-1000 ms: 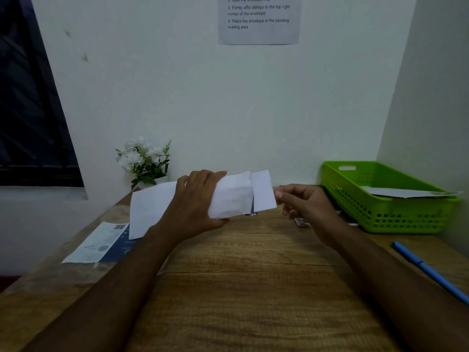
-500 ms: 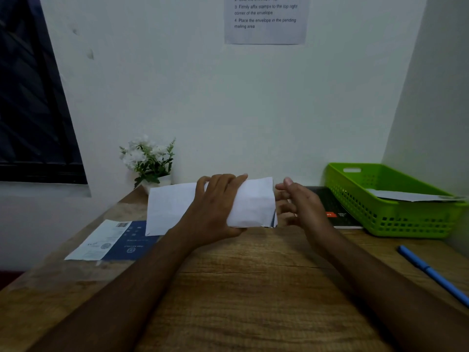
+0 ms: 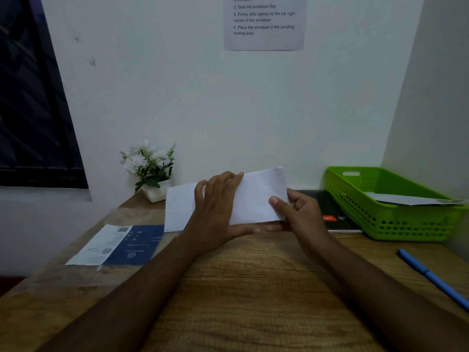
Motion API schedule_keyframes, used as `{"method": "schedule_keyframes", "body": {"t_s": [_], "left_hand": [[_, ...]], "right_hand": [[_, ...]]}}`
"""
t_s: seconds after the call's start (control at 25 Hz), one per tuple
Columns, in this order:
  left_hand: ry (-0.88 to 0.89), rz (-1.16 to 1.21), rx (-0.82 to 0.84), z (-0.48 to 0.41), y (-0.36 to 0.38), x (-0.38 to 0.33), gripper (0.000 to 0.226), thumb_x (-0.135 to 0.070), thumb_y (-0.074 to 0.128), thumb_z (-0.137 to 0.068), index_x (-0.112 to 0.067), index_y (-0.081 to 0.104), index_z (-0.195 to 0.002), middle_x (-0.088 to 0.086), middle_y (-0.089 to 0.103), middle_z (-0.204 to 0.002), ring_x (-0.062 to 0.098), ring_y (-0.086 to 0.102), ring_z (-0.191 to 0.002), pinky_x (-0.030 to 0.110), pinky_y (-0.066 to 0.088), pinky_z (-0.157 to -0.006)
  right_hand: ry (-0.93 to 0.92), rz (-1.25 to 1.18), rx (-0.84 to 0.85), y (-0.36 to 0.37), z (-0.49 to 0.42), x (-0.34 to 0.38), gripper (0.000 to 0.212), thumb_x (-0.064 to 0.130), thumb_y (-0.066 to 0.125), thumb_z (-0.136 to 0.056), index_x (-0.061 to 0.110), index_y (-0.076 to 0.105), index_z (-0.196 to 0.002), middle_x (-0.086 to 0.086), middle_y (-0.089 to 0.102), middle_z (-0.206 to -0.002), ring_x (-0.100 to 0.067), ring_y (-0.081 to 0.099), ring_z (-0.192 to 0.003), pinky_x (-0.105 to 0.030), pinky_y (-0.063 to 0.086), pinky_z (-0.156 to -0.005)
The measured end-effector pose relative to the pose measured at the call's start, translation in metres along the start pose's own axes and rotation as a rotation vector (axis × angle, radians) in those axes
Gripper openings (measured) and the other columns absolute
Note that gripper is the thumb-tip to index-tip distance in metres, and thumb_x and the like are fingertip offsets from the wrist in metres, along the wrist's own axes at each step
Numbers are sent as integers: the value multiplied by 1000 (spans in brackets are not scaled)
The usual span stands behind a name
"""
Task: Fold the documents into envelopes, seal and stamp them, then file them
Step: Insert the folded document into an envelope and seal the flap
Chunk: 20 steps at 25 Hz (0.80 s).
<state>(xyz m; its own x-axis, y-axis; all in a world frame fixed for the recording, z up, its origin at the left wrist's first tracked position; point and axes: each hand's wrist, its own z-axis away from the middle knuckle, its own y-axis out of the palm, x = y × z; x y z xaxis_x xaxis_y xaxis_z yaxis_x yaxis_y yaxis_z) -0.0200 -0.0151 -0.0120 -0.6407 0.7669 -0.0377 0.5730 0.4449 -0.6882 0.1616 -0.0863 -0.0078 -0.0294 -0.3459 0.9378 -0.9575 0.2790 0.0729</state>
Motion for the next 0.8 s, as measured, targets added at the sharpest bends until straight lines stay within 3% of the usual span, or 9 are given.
{"method": "schedule_keyframes", "body": {"t_s": [0.12, 0.28, 0.44, 0.56, 0.64, 0.8], "left_hand": [[-91, 181, -129, -1, -4, -13, 82, -73, 52, -71, -21, 41, -133, -1, 42, -127, 13, 36, -117, 34, 32, -97], [-302, 904, 36, 0, -11, -36, 77, -63, 60, -67, -30, 38, -133, -14, 46, -128, 0, 47, -116, 15, 45, -89], [-373, 1272, -19, 1, -11, -39, 77, -59, 66, -72, -18, 43, -133, -7, 57, -125, 9, 60, -111, 27, 54, -83], [-469, 1292, -140, -1, -16, -39, 48, -39, 60, -80, -17, 52, -122, 1, 63, -114, 16, 65, -103, 31, 56, -78], [-497, 1227, -185, -1, -18, -37, 43, -31, 59, -83, -13, 52, -121, 5, 64, -110, 18, 67, -96, 35, 57, -75], [-478, 990, -350, -3, -23, -32, 20, -11, 59, -90, -13, 59, -110, 0, 67, -99, 13, 68, -87, 27, 57, -65]], "right_hand": [[-106, -100, -46, 1, 0, 4, 32, 16, 56, -93, 4, 58, -123, -15, 66, -112, -32, 71, -91, -31, 60, -59], [-346, -1, 112, 7, 5, 5, 31, 8, 47, -97, 15, 58, -126, -6, 68, -115, -23, 67, -105, -33, 58, -79], [-517, 310, 299, 13, 9, -1, 46, 10, 52, -96, 11, 44, -141, 1, 57, -136, -12, 55, -124, -32, 47, -101], [-462, 397, 402, 16, 13, -3, 56, 15, 57, -94, 16, 36, -146, 4, 41, -150, -4, 39, -136, -24, 38, -108], [-419, 388, 430, 16, 15, -2, 58, 17, 57, -94, 21, 34, -147, 5, 41, -150, -3, 41, -133, -19, 41, -104], [-341, 358, 492, 17, 18, 2, 55, 22, 54, -94, 28, 34, -146, 9, 38, -150, 4, 41, -130, -8, 40, -94]]}}
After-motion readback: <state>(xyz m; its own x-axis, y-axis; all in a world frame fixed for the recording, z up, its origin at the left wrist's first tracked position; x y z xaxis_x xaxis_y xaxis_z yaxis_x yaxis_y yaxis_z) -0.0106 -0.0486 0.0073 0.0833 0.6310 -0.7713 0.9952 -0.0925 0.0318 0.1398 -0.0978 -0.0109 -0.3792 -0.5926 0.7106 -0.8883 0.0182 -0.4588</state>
